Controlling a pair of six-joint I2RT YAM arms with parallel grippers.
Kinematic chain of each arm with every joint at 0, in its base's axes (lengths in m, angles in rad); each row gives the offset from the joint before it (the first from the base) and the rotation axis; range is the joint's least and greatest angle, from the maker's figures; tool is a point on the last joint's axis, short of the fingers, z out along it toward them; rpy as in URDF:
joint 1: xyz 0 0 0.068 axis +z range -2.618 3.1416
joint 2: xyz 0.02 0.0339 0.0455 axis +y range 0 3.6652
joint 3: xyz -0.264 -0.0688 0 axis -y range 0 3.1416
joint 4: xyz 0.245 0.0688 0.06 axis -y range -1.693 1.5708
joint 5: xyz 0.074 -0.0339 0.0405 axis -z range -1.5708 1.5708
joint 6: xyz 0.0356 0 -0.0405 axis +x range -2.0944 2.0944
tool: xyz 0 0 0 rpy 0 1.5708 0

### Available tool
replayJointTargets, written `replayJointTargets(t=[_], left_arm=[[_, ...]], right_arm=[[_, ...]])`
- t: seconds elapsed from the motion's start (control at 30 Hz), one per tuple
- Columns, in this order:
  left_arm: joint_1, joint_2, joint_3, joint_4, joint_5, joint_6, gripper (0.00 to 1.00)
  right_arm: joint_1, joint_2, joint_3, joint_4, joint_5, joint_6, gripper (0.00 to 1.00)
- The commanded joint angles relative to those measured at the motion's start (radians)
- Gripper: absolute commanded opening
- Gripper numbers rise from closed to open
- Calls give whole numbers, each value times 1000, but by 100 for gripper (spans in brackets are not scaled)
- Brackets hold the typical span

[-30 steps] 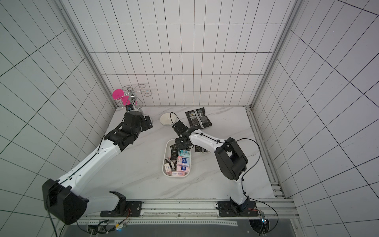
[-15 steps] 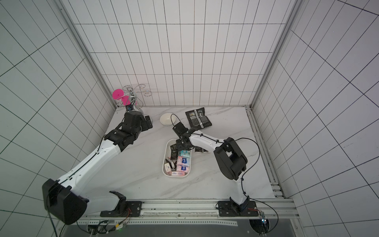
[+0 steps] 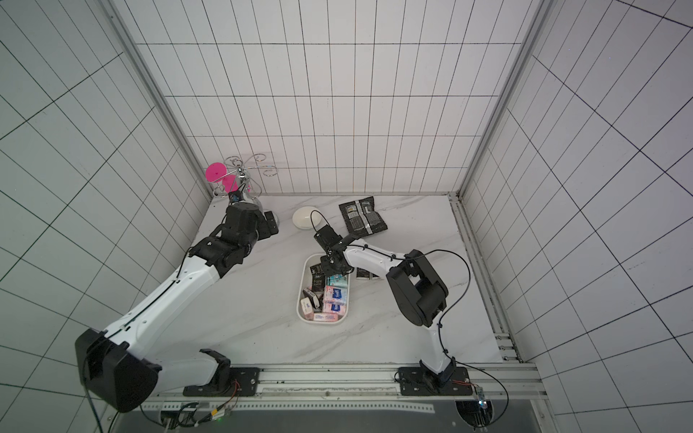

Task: Take the pocket tissues out of the storage box
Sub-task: Pick up the pocket tissues from the storage box, then place the pocket tissues at the center of the board.

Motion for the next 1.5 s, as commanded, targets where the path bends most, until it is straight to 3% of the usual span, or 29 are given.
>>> replayJointTargets(t=[0.0, 0.53, 0.9, 1.23, 1.47], left_arm=[[-3, -20, -7, 5, 0, -6, 99], [-3, -5, 4, 14, -3, -8, 99], [-4, 10, 14, 29, 12, -12, 99], [-29, 40, 37, 34, 13, -8, 99], [-31, 33, 32, 35, 5, -7, 98]], right_arm=[[12, -30, 27, -46, 31, -17, 47], [-57, -237, -46, -41, 85, -50, 48], [-309, -449, -321, -3, 85, -109, 49], [-501, -421, -454, 91, -4, -203, 52], [-535, -344, -449, 118, -72, -213, 52]])
